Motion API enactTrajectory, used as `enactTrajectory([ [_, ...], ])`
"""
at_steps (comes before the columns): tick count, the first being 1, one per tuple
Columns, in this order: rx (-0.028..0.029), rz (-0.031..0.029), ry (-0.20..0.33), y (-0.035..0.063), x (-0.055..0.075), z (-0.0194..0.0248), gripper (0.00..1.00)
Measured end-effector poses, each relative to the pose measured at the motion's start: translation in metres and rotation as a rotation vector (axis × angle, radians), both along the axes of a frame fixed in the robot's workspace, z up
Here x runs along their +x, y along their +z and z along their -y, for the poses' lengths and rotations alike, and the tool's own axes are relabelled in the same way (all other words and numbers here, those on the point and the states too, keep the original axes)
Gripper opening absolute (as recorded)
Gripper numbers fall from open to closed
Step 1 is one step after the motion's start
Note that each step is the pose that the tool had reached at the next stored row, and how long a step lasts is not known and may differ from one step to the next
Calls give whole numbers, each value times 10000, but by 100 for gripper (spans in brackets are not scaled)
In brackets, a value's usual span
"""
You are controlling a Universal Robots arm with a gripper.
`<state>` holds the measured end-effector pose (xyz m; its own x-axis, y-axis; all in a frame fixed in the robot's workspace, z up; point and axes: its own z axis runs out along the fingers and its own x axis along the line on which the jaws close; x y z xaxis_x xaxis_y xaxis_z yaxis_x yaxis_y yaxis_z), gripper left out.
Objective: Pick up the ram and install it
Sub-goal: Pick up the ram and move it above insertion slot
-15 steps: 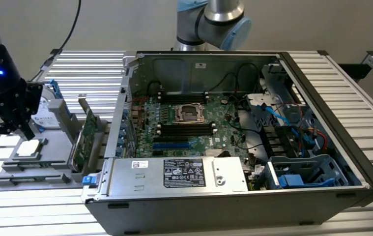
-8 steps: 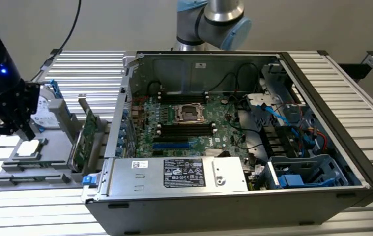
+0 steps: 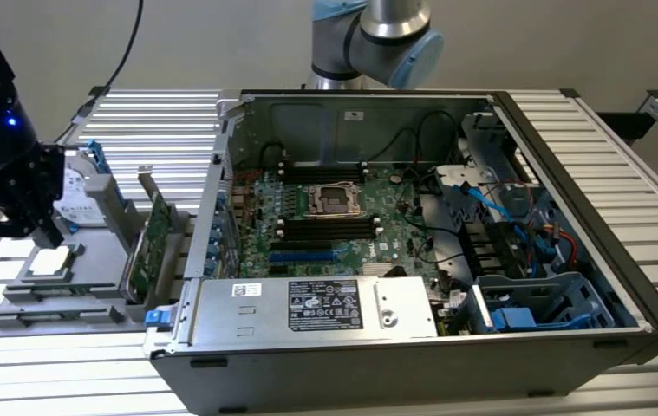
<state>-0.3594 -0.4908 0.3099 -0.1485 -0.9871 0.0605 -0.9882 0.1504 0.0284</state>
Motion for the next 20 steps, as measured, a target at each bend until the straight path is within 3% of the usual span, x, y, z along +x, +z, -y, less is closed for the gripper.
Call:
enactTrajectory([
  [6, -30, -2, 844, -1, -33, 0, 11],
  [18, -39, -2, 1370, -7, -281, 0, 11],
  [20, -39, -2, 1374, -8, -283, 0, 16],
])
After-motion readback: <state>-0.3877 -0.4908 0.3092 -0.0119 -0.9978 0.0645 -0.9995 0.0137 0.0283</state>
